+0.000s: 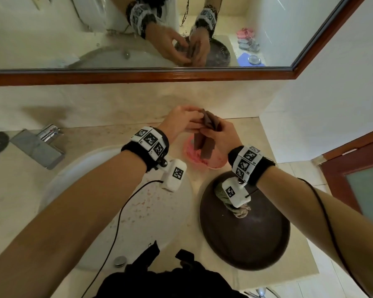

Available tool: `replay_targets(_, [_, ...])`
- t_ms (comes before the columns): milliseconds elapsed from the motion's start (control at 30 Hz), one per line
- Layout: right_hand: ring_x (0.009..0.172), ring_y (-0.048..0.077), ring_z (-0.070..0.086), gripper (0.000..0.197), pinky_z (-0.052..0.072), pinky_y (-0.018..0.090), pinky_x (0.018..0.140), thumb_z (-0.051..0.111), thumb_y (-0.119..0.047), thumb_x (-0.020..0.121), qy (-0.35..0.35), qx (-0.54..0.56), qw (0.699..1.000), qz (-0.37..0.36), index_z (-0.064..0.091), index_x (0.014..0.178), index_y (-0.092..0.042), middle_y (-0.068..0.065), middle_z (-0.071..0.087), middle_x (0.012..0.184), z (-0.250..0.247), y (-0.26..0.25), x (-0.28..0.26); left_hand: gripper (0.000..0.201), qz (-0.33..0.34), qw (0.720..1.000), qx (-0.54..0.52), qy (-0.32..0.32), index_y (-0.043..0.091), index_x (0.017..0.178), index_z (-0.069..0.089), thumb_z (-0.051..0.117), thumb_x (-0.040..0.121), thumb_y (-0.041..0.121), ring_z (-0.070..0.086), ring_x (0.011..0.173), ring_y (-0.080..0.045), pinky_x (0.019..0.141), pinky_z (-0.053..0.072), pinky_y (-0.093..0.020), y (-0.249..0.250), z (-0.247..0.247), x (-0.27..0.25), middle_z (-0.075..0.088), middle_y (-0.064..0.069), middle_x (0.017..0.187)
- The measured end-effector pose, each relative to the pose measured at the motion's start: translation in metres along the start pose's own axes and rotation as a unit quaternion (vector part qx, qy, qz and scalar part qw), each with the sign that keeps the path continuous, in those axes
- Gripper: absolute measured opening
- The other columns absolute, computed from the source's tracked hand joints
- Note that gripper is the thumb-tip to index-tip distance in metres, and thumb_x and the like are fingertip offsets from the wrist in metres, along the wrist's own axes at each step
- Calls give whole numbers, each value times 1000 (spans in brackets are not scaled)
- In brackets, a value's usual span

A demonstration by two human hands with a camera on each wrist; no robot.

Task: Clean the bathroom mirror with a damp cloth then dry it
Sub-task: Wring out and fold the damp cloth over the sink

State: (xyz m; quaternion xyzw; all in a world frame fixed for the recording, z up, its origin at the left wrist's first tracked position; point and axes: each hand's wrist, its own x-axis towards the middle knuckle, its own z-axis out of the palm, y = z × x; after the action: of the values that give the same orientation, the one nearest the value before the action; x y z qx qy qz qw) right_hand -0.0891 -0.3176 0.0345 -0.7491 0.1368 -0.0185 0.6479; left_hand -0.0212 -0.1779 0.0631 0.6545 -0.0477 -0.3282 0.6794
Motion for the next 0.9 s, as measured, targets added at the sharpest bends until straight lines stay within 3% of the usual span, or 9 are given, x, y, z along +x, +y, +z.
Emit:
replay_targets(100, [83, 5, 67, 37, 50, 20, 77, 62, 6, 86, -7, 35, 999, 33, 60, 120, -8, -3, 69, 95, -5, -4, 2, 25, 4, 1000, 8, 6, 7, 120, 62, 56, 96, 9, 74, 88, -21, 77, 58, -30, -3, -3, 1, 74, -15, 104])
replay_targets(200, [72, 2, 67, 34, 52, 18, 69, 60, 7, 87, -22, 32, 997, 66, 59, 120, -2, 0, 67, 89, -9, -9, 1, 28, -4, 1000, 14, 12, 8, 124, 61, 57, 96, 12, 74, 92, -24, 76, 57, -32, -8, -7, 3, 75, -15, 102])
replay_targets(300, [77, 12, 66, 28, 54, 30, 83, 59, 4, 88, -21, -23, 995, 91, 64, 113, -8, 4, 67, 88, -18, -11, 8, 26, -13, 999, 23, 24, 10, 121, 64, 58, 97, 17, 74, 88, -30, 72, 57, -31, -13, -13, 3, 76, -14, 98])
replay_targets(367, [82, 21, 64, 23, 53, 40, 87, 62, -2, 88, -3, -93, 990, 104, 67, 109, -12, 11, 69, 95, -25, -11, 16, 24, -17, 999, 39, 32, 12, 118, 67, 60, 96, 20, 75, 86, -30, 77, 56, -34, -18, -19, 4, 77, -11, 97])
replay_targets(467, [90, 24, 63, 26, 52, 36, 87, 63, -13, 89, 12, -225, 970, 88, 68, 114, -15, 13, 70, 104, -34, -10, 29, 21, -37, 995, 70, 65, 16, 112, 69, 64, 91, 17, 73, 83, -25, 79, 52, -35, -32, -27, 13, 76, -8, 99])
replay_targets(567, [95, 26, 63, 25, 49, 34, 88, 58, -25, 91, 2, -379, 925, 31, 70, 111, -19, 8, 71, 102, -36, -9, 38, 24, -65, 984, 128, 102, 29, 107, 68, 70, 84, 21, 67, 83, -19, 70, 49, -29, -51, -32, 25, 72, -3, 101])
replay_targets(667, [84, 29, 59, 30, 49, 34, 75, 52, -41, 93, -25, -511, 859, -14, 71, 107, -22, 8, 64, 91, -33, 1, 46, 37, -90, 972, 196, 96, 35, 117, 65, 71, 80, 29, 66, 93, -20, 63, 48, -26, -64, -34, 29, 70, -2, 107])
replay_targets(767, [88, 34, 58, 31, 40, 30, 68, 50, -36, 94, -62, -584, 809, -31, 66, 119, -29, 9, 58, 97, -27, 17, 51, 49, -120, 964, 224, 75, 33, 129, 60, 70, 81, 27, 66, 100, -23, 61, 52, -27, -77, -34, 33, 67, -2, 116])
replay_targets(900, [91, 37, 57, 39, 40, 35, 69, 49, -29, 95, -104, -639, 762, -25, 54, 133, -33, 12, 55, 105, -21, 41, 52, 50, -153, 963, 216, 58, 25, 131, 59, 62, 85, 7, 70, 86, -24, 60, 58, -30, -93, -30, 40, 69, -10, 110])
